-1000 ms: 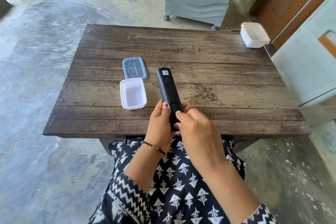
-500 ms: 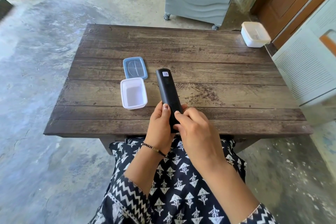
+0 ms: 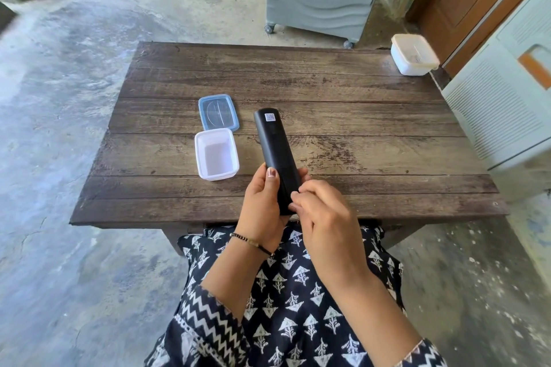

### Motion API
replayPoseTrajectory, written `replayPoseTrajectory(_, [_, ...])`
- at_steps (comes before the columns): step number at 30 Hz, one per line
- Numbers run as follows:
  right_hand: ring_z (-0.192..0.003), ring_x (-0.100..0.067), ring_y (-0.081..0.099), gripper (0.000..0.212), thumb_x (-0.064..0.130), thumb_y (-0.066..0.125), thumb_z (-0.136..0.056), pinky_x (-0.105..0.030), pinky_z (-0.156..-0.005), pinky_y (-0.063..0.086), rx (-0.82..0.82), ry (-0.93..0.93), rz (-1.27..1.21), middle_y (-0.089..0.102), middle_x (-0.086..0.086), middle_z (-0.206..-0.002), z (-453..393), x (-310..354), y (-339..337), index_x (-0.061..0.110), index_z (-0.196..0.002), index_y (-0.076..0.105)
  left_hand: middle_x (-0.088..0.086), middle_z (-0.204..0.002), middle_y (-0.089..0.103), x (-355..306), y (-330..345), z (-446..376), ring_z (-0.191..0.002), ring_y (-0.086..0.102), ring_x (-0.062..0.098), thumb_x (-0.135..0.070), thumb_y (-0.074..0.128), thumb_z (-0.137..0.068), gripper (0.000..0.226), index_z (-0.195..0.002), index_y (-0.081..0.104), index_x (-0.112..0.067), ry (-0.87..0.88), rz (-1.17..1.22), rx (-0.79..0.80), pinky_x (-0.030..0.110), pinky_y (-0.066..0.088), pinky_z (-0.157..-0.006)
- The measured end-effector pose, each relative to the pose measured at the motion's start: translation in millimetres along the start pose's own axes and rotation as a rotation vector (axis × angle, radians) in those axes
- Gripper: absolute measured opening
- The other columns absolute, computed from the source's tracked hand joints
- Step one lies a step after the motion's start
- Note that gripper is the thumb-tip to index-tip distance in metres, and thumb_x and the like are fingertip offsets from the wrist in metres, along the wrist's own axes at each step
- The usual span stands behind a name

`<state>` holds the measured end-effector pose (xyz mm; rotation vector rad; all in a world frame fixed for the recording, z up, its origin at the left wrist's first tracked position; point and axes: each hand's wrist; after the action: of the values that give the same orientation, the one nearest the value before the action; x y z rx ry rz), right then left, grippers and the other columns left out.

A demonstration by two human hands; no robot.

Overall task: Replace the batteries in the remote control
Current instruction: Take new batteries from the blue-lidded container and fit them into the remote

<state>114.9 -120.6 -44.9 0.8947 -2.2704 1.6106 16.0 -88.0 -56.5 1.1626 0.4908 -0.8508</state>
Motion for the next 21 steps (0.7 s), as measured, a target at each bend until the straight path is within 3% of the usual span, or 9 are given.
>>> replayPoseTrajectory(2, [-0.080,-0.023,0.059,0.011,-0.002,0.066,-0.080,-0.032,-0.068,0.055,-0.004,-0.008,0.027,0.064,-0.007,-0.093,4,-1,3,0.002,-0.089,0.069,0.012,-0.099,0.066,0,-2,0,-0.077,0.066,0.017,-0.024,0.028,-0.100,0.027,-0.104,0.053,-0.013,-0.003,0.000,0.009,0.024,0.046,-0.052])
replayPoseTrajectory(5, [-0.080,-0.023,0.057,0.015,-0.006,0.064,-0.079,-0.032,-0.064,0.055,0.032,-0.018,0.071,0.063,-0.007,-0.096,6,0,8,0.002,-0.090,0.068,0.010,-0.098,0.067,3,-6,1,-0.082,0.065,0.020,-0.025,0.030,-0.100,0.027,-0.105,0.053,-0.015,-0.005,0.004,-0.010,0.035,0.043,-0.069])
replayPoseTrajectory(8, [-0.080,-0.022,0.055,0.014,-0.005,0.065,-0.078,-0.032,-0.061,0.055,0.072,-0.007,0.059,0.063,-0.005,-0.095,7,-1,10,0.004,-0.089,0.068,0.011,-0.099,0.065,4,-8,2,-0.077,0.064,0.017,-0.023,0.029,-0.100,0.027,-0.107,0.053,-0.015,-0.010,0.001,-0.041,0.031,0.045,-0.063])
replayPoseTrajectory(10, [-0.085,-0.020,0.056,0.016,0.003,0.067,-0.080,-0.031,-0.068,0.055,0.091,0.030,0.016,0.063,-0.003,-0.098,6,-1,9,0.005,-0.095,0.069,0.011,-0.099,0.063,3,-7,2,-0.077,0.062,0.015,-0.021,0.027,-0.101,0.027,-0.108,0.053,-0.015,-0.018,0.034,-0.057,0.024,0.051,-0.055])
replayPoseTrajectory(13, [-0.094,-0.018,0.059,0.029,0.012,0.069,-0.080,-0.027,-0.083,0.053,0.104,0.101,-0.078,0.064,-0.003,-0.106,2,-1,7,0.003,-0.107,0.067,0.009,-0.098,0.061,-1,-6,-2,-0.083,0.058,0.017,-0.019,0.026,-0.101,0.031,-0.107,0.056,-0.019,-0.026,0.093,-0.054,0.029,0.052,-0.071])
replayPoseTrajectory(18, [-0.075,-0.010,0.062,0.023,0.015,0.071,-0.079,-0.026,-0.066,0.057,0.061,0.236,-0.230,0.061,0.002,-0.096,-3,-5,5,0.005,-0.100,0.067,0.007,-0.094,0.055,0,-6,-2,-0.075,0.054,0.019,-0.005,0.029,-0.098,0.040,-0.129,0.048,-0.020,-0.080,0.109,0.004,0.036,0.050,-0.067])
replayPoseTrajectory(21, [-0.074,-0.005,0.062,0.021,0.018,0.070,-0.079,-0.028,-0.067,0.056,0.078,0.346,-0.272,0.064,0.006,-0.092,-5,-9,2,0.014,-0.099,0.064,0.006,-0.086,0.055,2,-11,1,-0.075,0.058,0.019,0.005,0.039,-0.092,0.052,-0.136,0.043,-0.022,-0.059,0.091,0.040,0.052,0.044,-0.091])
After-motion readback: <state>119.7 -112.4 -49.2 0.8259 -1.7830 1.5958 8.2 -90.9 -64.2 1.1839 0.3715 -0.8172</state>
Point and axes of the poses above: each hand's wrist, its own z-axis away from the middle knuckle, its own y-axis out of the palm, x = y × z
